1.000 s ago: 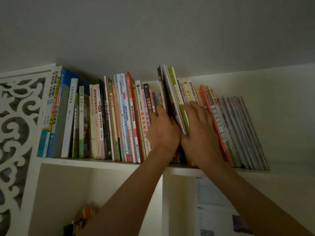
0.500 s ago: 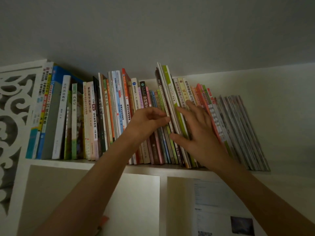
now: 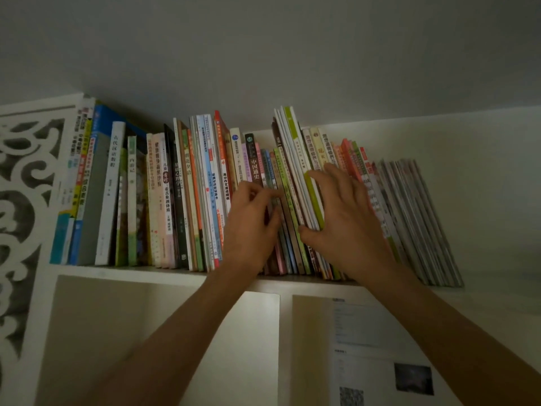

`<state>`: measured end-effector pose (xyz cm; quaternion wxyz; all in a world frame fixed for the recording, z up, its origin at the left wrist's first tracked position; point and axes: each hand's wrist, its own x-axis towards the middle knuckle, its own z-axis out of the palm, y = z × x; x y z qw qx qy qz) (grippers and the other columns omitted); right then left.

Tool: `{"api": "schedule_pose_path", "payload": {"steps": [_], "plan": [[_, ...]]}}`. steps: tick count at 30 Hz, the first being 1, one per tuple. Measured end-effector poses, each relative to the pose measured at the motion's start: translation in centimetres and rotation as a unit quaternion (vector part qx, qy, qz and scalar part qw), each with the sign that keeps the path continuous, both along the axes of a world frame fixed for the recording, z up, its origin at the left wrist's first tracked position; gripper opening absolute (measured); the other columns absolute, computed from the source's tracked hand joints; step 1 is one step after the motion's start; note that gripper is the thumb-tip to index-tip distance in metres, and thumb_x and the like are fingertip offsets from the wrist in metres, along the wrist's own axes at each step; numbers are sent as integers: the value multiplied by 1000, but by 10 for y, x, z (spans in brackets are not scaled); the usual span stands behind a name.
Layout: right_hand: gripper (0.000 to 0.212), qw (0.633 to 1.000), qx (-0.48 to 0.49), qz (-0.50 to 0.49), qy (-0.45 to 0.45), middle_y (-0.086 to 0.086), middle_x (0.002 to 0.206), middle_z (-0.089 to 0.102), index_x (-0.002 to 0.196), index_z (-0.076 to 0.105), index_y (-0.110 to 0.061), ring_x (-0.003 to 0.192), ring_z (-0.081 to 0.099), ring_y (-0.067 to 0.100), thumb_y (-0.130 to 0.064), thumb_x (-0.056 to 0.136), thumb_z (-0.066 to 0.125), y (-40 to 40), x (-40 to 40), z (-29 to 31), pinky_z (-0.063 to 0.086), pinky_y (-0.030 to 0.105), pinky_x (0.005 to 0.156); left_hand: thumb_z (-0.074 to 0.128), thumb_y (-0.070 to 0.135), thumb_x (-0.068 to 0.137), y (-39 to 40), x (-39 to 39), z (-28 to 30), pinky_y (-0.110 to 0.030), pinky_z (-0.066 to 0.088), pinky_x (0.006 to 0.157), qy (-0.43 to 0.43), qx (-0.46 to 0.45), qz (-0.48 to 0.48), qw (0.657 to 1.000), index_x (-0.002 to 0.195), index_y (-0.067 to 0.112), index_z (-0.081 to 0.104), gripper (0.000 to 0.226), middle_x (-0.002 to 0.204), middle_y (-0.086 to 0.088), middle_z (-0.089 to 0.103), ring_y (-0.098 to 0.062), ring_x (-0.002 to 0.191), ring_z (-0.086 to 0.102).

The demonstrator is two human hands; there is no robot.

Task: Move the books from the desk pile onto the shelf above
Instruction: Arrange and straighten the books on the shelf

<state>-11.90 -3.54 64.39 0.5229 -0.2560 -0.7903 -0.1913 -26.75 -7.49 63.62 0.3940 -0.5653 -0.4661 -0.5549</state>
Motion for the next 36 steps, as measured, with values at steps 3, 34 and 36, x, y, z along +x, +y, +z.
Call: {"api": "schedule_pose_path", "payload": {"steps": [3, 34, 36], "plan": [[88, 1000, 6, -10, 9, -5, 155, 10, 146, 19, -28, 139, 9, 20, -39, 74, 69, 3, 0, 0, 27, 38, 108, 60, 12, 88, 5, -3, 29, -33, 41, 88, 50, 43, 74, 995, 117, 9, 60, 30, 117, -11, 53, -23, 107, 50], [86, 996, 36, 60, 61, -2, 154, 14, 145, 24, -26, 139, 12, 25, -35, 73, 68, 22, -8, -8, 29, 45, 110, 34, 23, 87, -29, -8, 66, -25, 30, 89, 99, -4, 50, 994, 125, 7, 53, 45, 113, -12, 48, -22, 110, 41], [84, 996, 51, 58, 51, 2, 154, 11, 142, 21, -35, 140, 12, 31, -32, 73, 68, 22, -9, -9, 34, 53, 106, 30, 24, 83, -36, -10, 69, -20, 26, 88, 92, -26, 43, 994, 128, 8, 52, 53, 116, -11, 47, -17, 111, 38]]}}
